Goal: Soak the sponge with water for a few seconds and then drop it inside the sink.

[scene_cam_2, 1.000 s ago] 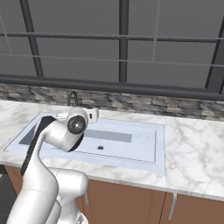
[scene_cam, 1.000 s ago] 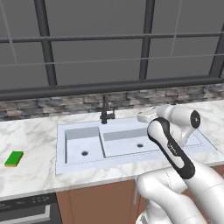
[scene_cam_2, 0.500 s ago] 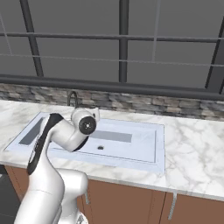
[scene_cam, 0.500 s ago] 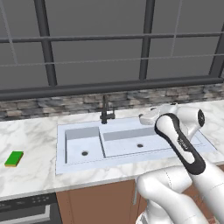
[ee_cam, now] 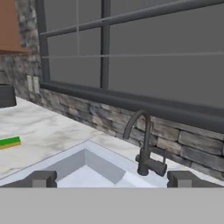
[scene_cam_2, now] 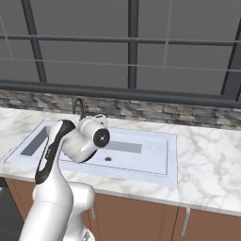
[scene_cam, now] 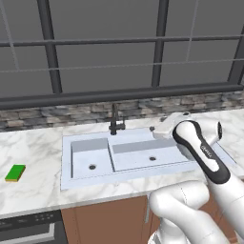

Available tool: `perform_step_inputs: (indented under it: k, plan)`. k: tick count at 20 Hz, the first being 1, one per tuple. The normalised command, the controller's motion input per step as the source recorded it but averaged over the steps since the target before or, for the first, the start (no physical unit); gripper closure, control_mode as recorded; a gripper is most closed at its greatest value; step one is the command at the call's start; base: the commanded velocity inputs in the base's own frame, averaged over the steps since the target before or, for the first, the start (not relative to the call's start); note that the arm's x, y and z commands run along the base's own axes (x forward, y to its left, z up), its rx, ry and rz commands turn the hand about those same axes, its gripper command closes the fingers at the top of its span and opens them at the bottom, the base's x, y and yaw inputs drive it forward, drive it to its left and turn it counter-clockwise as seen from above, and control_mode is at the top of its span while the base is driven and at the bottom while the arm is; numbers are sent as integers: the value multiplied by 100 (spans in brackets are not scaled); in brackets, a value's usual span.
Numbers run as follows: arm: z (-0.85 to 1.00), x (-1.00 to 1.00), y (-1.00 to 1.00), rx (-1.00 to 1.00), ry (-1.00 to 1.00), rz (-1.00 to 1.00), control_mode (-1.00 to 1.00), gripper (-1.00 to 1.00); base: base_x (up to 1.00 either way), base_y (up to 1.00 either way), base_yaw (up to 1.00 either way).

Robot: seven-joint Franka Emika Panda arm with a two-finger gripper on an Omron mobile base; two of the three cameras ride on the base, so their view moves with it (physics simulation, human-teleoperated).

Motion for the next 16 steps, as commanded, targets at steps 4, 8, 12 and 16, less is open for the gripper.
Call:
perform_step_inputs:
  k: [4, 8, 12, 16]
  plan:
    - [-14, 11, 15, 0, -9, 8, -100, -100, 0, 0, 0]
    - [-3, 3, 18, 1, -2, 4, -100, -100, 0, 0, 0]
    - [0, 0, 16, 0, 0, 0, -100, -100, 0, 0, 0]
    - [0, 1, 5, 0, 2, 0, -100, -100, 0, 0, 0]
